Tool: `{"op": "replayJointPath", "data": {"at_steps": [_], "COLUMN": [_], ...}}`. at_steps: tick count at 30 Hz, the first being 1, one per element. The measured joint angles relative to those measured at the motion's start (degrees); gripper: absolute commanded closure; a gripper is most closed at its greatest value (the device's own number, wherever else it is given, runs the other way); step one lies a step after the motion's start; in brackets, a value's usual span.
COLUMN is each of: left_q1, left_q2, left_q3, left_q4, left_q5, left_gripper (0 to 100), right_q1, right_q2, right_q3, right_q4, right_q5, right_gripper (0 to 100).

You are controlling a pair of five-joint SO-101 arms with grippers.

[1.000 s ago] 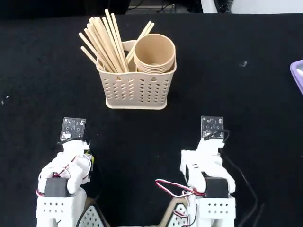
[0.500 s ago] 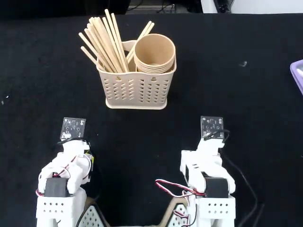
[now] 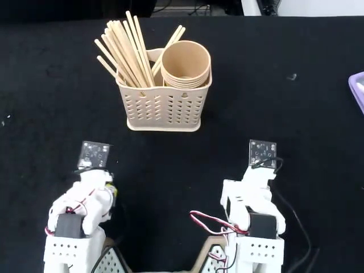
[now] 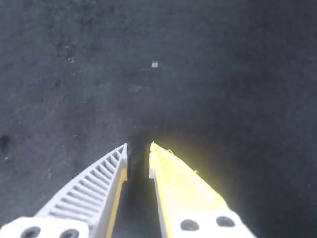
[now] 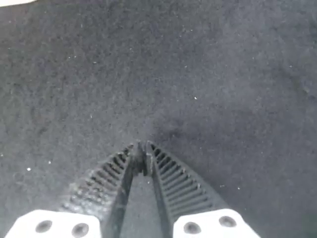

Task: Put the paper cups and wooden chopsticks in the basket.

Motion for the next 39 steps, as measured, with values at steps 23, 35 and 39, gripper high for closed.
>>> {"op": "replayJointPath", "data": {"at_steps": [23,35,39], "left_q1": [-9.9,-9.9,-9.9], "left_q2": [0.0,0.0,0.0], "left_q3": [0.1,0.1,0.1], "left_q4": [0.0,0.0,0.0], "left_q5": [0.0,0.0,0.0], "left_gripper": [92,92,92], "right_q1": [0.0,0.0,0.0], "right_q2": [0.0,0.0,0.0], "right_q3": [0.0,0.0,0.0], "right_q4": [0.0,0.0,0.0], "right_q5": [0.0,0.0,0.0], "right_gripper": [98.6,98.6,98.6]}}
